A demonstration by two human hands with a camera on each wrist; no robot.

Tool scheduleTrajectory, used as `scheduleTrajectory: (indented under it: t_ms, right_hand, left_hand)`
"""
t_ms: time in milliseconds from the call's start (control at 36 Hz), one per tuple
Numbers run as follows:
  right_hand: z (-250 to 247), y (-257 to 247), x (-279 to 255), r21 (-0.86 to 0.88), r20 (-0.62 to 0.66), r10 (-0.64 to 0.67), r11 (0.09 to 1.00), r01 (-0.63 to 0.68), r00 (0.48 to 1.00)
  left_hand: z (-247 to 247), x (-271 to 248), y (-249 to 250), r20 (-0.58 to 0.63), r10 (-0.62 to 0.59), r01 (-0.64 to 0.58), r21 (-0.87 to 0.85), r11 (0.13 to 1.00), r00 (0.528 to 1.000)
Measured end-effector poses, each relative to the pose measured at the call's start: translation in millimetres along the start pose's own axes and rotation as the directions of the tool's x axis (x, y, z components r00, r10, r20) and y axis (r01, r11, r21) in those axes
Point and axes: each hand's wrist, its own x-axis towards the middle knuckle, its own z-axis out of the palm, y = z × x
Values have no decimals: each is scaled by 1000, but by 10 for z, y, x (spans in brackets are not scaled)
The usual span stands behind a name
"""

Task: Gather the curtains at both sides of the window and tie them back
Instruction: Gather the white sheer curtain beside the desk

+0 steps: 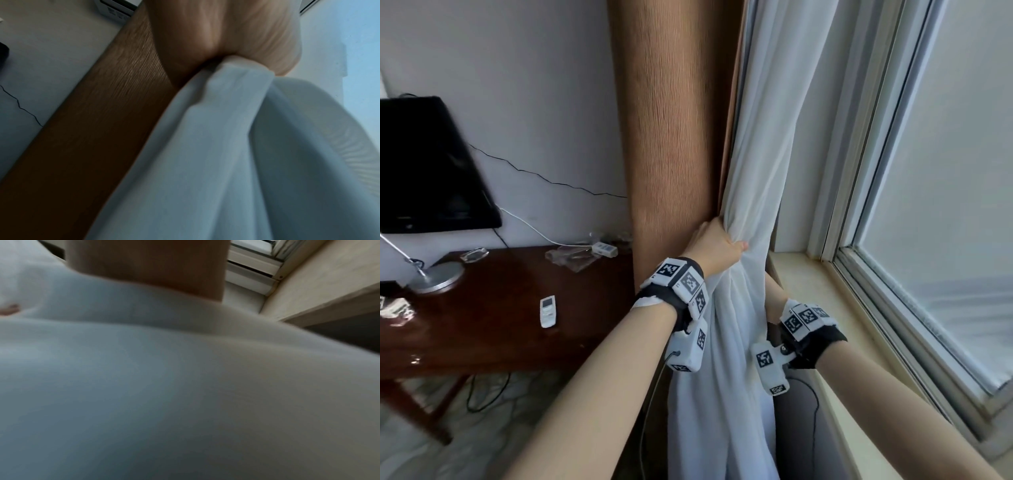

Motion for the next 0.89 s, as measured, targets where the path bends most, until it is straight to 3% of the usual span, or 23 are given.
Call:
scheduleTrajectory:
  t_ms: [111, 222, 333, 472, 583, 694, 889]
  right_hand:
    - [35, 28, -42, 199, -68, 83, 978, -67, 994]
    - [-92, 264, -263, 229, 153, -123, 970, 86, 981]
    - [-219, 416, -107, -51, 96, -289, 954, 294, 953]
    - [-293, 458, 130, -324, -66, -394, 877, 354, 917]
    - [-386, 500, 155, -469, -204, -461, 820, 327, 864]
    - [-434, 508, 52, -632, -194, -537, 709, 314, 821]
    - [-571, 533, -99, -750, -209, -616, 599, 279, 760]
  left_hand:
    - [0, -17, -9, -17, 4, -4, -12, 1000, 1000]
    - [-62, -18, -31, -38, 7, -8, -15, 1000, 999]
    - [-93, -21, -74, -53, -2, 1, -19, 1000, 999]
    - [-86, -51, -65, -61, -11, 11, 6, 1000, 998]
    - [-108, -88, -47, -121, -20, 36, 128, 991, 992]
    - [-78, -141, -10, -202, 7, 51, 280, 959, 979]
    - [80, -198, 102, -268, 46, 48, 334, 941, 962]
